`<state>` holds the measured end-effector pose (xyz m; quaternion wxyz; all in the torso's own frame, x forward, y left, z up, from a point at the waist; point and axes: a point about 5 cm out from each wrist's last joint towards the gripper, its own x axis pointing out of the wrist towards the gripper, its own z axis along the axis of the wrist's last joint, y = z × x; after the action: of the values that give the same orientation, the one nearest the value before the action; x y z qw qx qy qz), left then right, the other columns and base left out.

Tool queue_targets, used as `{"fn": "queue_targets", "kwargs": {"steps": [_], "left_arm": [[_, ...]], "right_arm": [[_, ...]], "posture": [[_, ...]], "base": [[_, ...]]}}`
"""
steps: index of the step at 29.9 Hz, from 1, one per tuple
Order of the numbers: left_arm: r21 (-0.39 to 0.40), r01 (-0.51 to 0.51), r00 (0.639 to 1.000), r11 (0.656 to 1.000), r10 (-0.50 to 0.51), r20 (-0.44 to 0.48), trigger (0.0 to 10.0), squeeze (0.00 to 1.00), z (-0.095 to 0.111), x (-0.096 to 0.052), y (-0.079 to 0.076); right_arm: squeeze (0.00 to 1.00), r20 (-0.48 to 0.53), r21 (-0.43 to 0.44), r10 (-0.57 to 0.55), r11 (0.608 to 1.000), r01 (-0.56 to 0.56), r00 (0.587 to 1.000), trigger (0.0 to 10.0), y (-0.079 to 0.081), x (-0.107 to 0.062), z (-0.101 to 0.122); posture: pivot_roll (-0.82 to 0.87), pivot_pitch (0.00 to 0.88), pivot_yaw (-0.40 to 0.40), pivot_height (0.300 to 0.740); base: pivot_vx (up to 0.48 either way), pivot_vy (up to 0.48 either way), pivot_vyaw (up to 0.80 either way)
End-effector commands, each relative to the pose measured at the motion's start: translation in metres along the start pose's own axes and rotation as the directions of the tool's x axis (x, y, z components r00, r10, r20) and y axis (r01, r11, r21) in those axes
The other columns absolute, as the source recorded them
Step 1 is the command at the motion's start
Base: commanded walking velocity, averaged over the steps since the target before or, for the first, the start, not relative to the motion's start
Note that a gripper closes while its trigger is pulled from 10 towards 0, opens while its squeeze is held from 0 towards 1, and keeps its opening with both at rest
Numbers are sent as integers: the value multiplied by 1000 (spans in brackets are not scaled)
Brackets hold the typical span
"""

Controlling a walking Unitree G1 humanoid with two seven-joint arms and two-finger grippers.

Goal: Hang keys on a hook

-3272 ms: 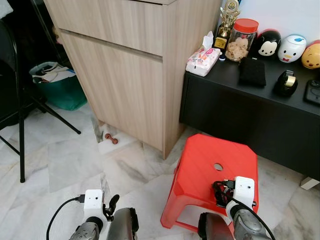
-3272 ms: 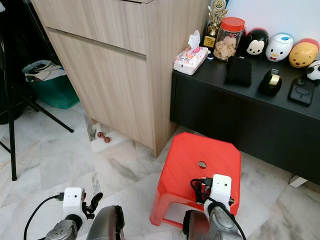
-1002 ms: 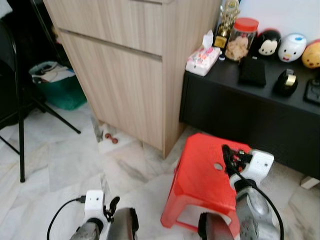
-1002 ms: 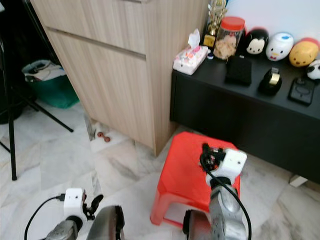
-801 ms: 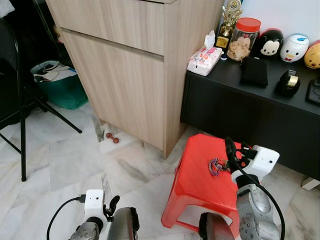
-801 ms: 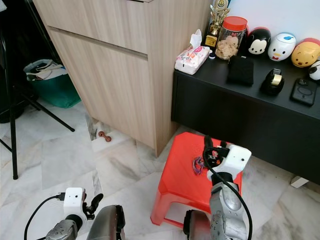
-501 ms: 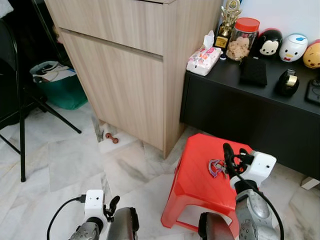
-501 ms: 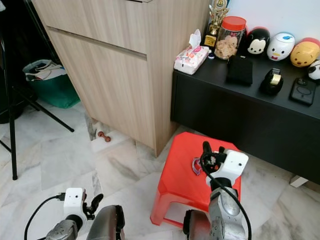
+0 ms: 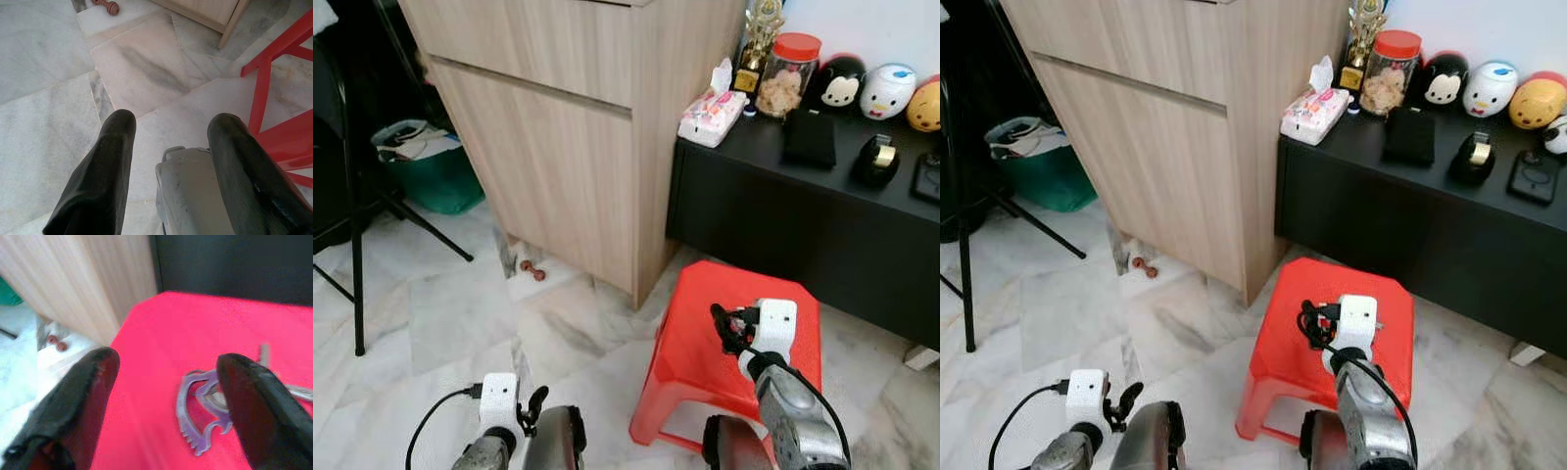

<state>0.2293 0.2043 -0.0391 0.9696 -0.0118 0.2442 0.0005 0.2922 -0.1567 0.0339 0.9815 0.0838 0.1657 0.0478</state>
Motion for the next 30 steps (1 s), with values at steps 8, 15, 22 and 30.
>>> {"fn": "queue_targets", "kwargs": {"steps": [8, 15, 22, 30], "left_arm": [[4, -7, 999, 1000, 7, -44, 10000, 0, -9, -3, 2], [5, -7, 999, 1000, 7, -41, 10000, 0, -8, -3, 2], [6, -10, 999, 1000, 11, -36, 10000, 0, -7, -3, 4], [6, -10, 999, 1000, 11, -36, 10000, 0, -7, -3, 4]], "right_arm": [[1000, -119, 71, -13, 997, 22, 993, 10000, 1, 19, -5], [0, -122, 108, -20, 994, 33, 992, 10000, -2, 25, -2], [0, -89, 114, -78, 990, 88, 993, 10000, -10, 27, 6], [0, -89, 114, -78, 990, 88, 993, 10000, -10, 27, 6]], "posture": [[115, 115, 7, 584], [120, 108, 7, 584], [123, 106, 5, 584], [123, 106, 5, 584]], "base": [[0, 0, 0], [0, 0, 0], [0, 0, 0], [0, 0, 0]]}}
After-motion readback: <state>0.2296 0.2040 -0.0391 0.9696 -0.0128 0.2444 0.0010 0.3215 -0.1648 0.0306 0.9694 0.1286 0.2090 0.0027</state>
